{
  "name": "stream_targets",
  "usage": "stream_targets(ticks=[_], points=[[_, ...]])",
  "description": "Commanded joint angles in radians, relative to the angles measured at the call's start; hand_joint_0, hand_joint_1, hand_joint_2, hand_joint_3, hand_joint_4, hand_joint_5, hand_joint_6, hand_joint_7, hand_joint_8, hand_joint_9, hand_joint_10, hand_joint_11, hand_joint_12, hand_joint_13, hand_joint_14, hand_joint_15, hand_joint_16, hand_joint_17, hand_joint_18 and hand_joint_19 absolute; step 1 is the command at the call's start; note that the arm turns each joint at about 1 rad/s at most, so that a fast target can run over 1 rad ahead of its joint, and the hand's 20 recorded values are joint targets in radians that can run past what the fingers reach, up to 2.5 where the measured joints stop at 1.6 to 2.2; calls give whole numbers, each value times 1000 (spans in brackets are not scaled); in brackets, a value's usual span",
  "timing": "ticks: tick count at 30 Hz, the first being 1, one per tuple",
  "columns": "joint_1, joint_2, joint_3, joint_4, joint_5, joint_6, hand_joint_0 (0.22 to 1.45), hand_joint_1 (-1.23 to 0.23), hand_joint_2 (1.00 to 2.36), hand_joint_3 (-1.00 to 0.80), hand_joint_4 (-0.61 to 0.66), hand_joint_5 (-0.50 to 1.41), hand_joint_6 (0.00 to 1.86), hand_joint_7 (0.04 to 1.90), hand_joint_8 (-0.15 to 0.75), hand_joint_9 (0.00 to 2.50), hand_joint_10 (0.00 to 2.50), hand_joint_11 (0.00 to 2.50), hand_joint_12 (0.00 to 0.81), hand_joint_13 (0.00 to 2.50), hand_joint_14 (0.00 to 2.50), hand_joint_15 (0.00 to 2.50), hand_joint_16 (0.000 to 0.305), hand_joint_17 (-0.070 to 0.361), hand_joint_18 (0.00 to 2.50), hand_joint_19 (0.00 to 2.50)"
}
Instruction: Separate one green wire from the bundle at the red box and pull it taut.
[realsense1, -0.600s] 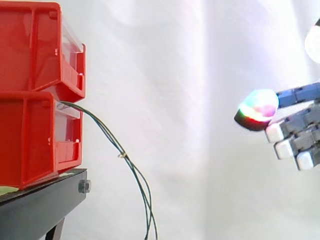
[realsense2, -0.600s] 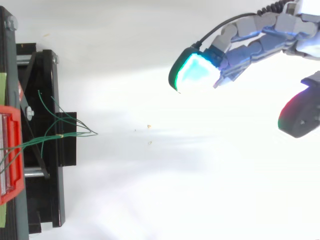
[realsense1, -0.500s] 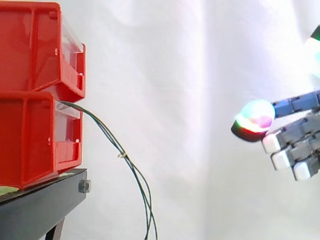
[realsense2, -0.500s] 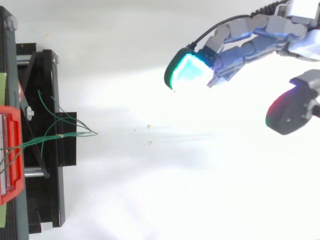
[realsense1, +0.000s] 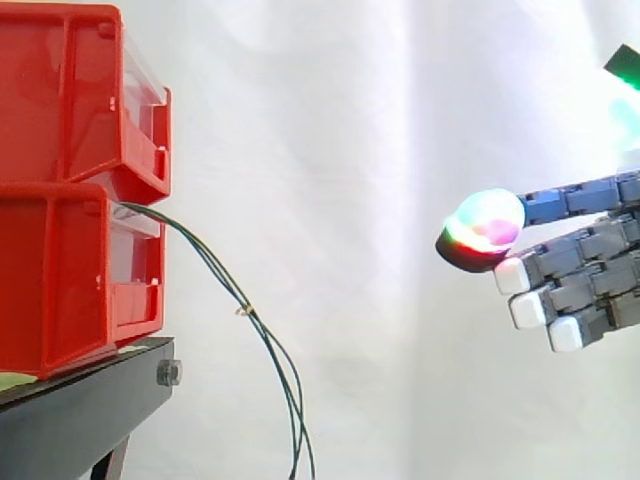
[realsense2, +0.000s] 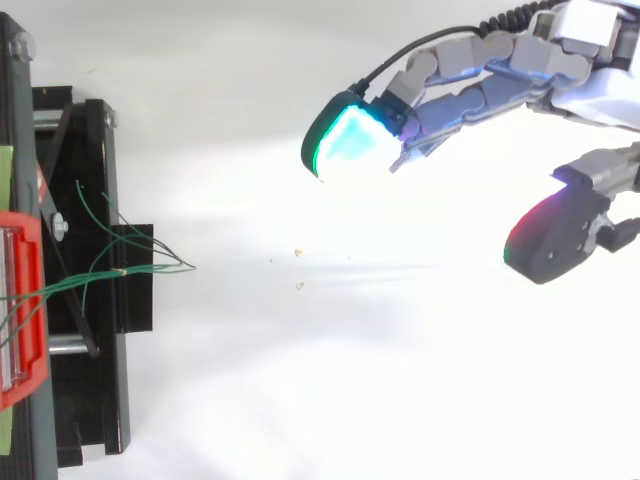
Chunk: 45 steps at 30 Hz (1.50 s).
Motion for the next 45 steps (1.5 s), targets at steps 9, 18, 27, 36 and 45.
stream_targets(ticks=[9,18,27,36,45], points=[[8,-79,17,48,28,-22,510,-580,1000,-500,216,-186,502,741,274,633,12,333,354,632,14,364,47,105,482,453],[10,-80,17,57,49,-55,513,-576,1000,-500,217,-186,502,743,270,647,11,323,352,658,14,366,47,106,486,454],[10,-178,122,26,65,-29,516,-573,1000,-500,219,-184,502,741,272,657,12,326,356,671,14,371,47,106,487,458],[-1,-313,274,6,55,4,518,-569,1000,-500,219,-184,502,741,270,659,12,323,356,678,15,379,47,106,488,466],[10,-335,274,69,54,-38,518,-566,1000,-500,218,-183,502,742,270,658,12,319,357,681,15,377,47,106,489,466]])
